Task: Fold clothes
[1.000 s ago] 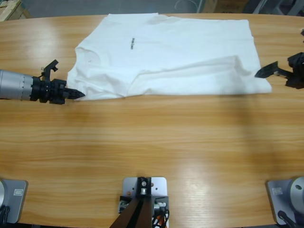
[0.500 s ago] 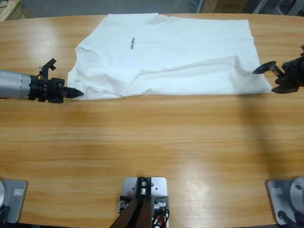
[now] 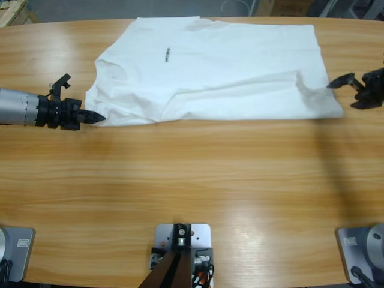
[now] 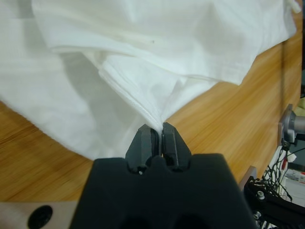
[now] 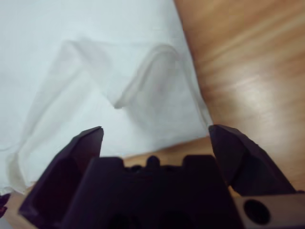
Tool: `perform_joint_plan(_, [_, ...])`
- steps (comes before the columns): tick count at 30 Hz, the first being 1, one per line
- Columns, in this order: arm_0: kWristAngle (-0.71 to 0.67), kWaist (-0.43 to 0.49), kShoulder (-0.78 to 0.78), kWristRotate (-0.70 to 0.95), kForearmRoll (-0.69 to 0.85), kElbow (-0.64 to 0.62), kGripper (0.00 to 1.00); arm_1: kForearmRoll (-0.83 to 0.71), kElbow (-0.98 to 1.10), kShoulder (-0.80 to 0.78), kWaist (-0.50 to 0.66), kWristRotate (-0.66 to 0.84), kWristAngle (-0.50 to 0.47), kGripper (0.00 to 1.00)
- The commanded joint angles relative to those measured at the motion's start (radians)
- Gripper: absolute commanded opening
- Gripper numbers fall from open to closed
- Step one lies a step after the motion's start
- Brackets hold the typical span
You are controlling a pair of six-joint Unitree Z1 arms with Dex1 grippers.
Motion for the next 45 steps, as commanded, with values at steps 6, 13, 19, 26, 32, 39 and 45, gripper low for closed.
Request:
perform_joint_plan(6, [-0.018,0.006,0.005,0.010,-0.013,0.022,0.000,-0.069,-0.002,0.148,-0.014,-0.024,0.038,0.904])
perform_joint_plan(13, [-0.018,0.006,0.011,0.011,-0.013,0.019,0.000,-0.084,0.000,0.175,-0.014,-0.025,0.054,0.904])
perform_joint_plan(19, [-0.018,0.006,0.014,0.013,-0.013,0.018,0.000,-0.085,0.003,0.173,-0.014,-0.047,0.060,0.260])
perform_joint_plan(26, [-0.019,0.006,0.011,0.012,-0.013,0.019,0.000,-0.089,0.015,0.175,-0.014,-0.063,0.059,0.000])
perform_joint_plan(32, [-0.019,0.006,0.011,0.011,-0.013,0.019,0.000,-0.089,0.034,0.168,-0.014,-0.064,0.059,0.000])
perform_joint_plan(39, [-0.019,0.030,-0.003,-0.008,-0.013,0.022,0.000,-0.082,0.055,0.149,-0.014,0.008,0.060,0.000])
perform_joint_plan(45, [-0.017,0.066,-0.015,-0.050,-0.011,0.025,0.000,-0.006,0.068,0.070,-0.014,0.092,0.045,0.000])
